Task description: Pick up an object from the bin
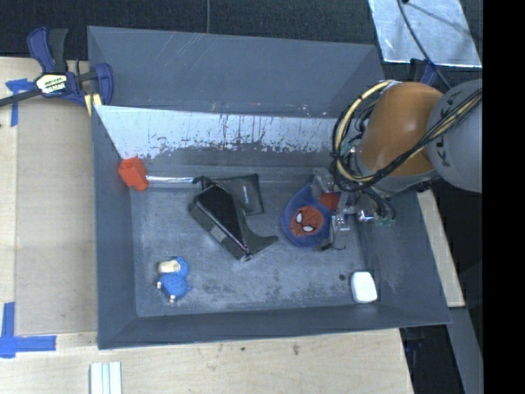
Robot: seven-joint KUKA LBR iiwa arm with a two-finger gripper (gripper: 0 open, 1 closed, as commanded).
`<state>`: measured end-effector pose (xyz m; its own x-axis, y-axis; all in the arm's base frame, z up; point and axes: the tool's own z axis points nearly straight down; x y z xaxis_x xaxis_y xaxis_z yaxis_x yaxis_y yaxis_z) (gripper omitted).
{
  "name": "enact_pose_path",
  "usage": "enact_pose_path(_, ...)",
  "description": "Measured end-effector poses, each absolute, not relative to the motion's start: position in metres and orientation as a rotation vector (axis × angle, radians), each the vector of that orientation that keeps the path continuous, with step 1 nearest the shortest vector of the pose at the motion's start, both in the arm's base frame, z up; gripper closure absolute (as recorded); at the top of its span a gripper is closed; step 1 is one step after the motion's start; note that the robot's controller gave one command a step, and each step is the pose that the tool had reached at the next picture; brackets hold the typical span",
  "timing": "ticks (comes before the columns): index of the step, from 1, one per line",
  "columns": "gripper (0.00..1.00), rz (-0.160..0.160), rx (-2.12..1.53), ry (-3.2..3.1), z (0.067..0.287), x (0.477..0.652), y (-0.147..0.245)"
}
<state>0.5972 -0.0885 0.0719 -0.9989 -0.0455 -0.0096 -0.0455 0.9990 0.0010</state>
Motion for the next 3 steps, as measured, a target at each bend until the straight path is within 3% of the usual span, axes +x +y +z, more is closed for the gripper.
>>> enact_pose_path(3,0.0,0.0,-0.078,3.125,0.0751,0.5991,-0.0884)
